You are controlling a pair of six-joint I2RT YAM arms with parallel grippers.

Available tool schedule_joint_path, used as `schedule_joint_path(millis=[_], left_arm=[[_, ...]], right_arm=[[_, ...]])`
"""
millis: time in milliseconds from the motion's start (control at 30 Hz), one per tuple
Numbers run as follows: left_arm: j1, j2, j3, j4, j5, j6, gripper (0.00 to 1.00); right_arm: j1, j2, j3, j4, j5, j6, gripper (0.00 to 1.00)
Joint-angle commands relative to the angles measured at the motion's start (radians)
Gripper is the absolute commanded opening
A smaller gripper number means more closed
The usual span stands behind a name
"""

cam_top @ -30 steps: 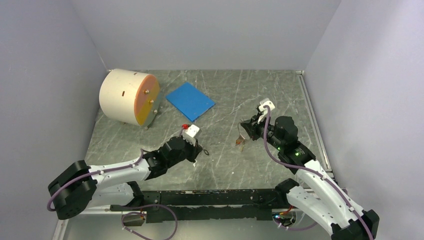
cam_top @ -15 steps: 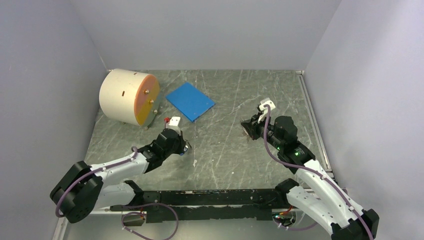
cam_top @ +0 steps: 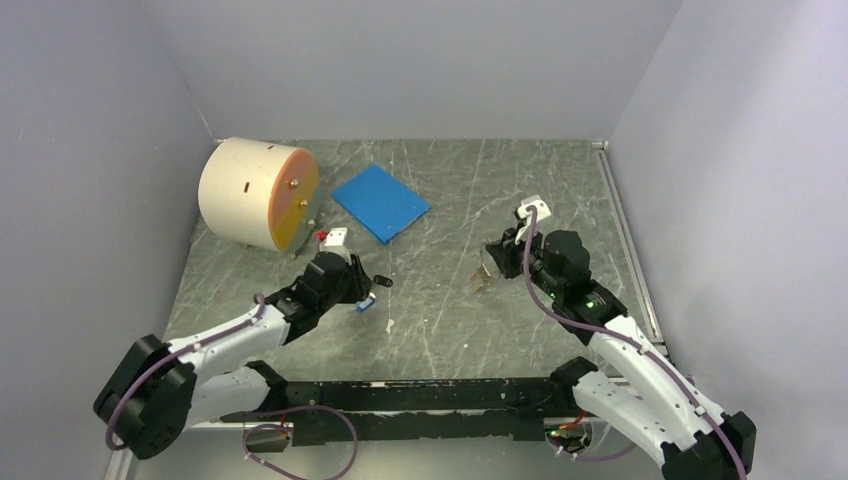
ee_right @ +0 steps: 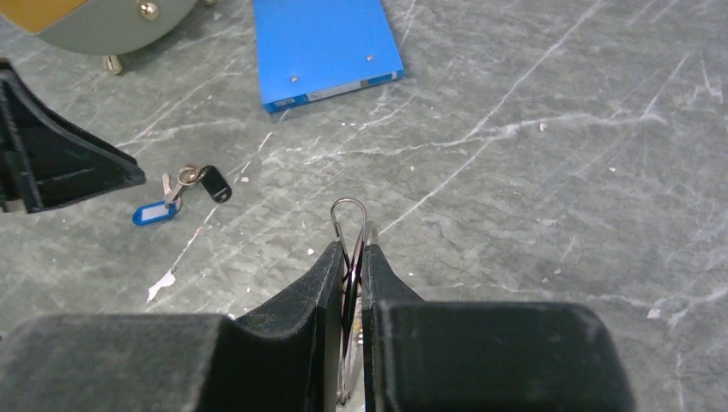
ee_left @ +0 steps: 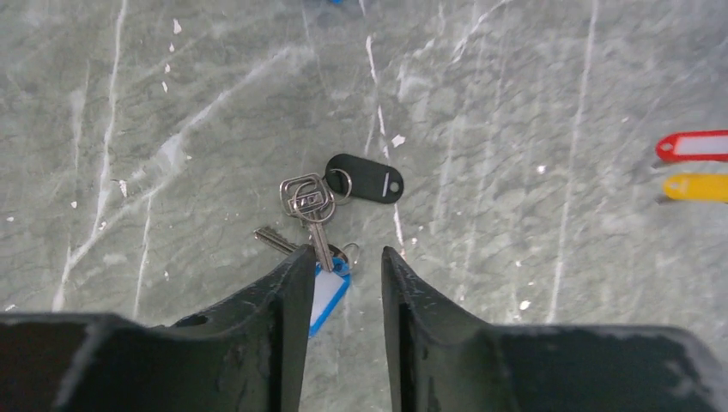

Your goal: Remove the keys from the keyring

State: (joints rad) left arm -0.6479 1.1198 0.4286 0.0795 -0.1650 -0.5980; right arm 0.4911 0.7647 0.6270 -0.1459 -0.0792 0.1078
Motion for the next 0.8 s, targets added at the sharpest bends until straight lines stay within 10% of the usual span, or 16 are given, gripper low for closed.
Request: schedule_joint_path(millis=[0, 300, 767], left_arm=[[0.01, -0.098, -0.004, -0.055, -0.025, -0.05, 0.43], [0.011, -0.341, 0.096, -0.365, -0.132, -0.115, 0.81], [0.011, -0.606, 0.357, -0.753, -0.246, -0.06, 0.94]], right_arm=[[-0.003, 0.014, 0.002, 0.025, 0.047, 0.029, 0.0], [-0.014, 0.055, -0.039, 0.156, -0.059, 0.126, 0.0], [-0.203, 0.169, -0.213, 0.453, -0.097, 0.361, 0.0]])
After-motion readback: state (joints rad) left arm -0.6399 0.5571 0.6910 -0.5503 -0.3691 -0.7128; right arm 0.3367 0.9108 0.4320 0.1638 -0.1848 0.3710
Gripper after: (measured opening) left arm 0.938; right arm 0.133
